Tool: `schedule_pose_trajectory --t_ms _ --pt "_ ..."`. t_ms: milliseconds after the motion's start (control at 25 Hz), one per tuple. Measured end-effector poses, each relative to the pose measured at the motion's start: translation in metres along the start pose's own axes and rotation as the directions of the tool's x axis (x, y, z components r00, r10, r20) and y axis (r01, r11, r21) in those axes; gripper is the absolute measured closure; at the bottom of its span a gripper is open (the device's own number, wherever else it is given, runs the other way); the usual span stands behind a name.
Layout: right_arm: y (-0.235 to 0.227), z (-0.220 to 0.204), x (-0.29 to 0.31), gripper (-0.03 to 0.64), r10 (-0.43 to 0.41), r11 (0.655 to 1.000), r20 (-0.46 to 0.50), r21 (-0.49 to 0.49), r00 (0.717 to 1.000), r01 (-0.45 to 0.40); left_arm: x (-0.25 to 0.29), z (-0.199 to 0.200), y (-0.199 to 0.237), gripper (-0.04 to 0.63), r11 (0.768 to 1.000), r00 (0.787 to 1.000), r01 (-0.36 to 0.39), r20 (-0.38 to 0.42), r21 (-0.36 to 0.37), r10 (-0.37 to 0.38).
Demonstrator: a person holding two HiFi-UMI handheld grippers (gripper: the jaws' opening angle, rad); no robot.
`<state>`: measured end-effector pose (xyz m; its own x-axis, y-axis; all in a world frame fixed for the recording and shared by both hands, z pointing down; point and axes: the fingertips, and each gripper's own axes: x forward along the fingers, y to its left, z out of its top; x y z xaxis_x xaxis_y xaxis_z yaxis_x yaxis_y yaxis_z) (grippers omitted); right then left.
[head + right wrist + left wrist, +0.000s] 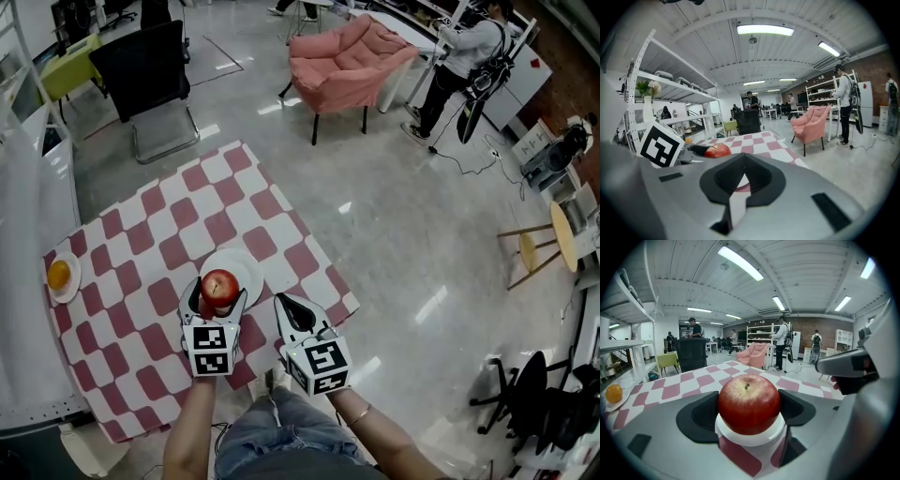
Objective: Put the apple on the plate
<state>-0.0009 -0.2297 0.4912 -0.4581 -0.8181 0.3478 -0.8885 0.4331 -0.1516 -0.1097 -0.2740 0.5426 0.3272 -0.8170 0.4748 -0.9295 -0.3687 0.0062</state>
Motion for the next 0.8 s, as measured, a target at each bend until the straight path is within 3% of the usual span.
schedule_pose_trajectory --t_ms 800 --pt "-0.015 -0.011 0.014 0.606 -0.003 1.0 -0.038 0.022 0.999 0.004 0.033 -0.004 -0.002 0.192 1.0 1.0 0.012 -0.026 0.012 -0.011"
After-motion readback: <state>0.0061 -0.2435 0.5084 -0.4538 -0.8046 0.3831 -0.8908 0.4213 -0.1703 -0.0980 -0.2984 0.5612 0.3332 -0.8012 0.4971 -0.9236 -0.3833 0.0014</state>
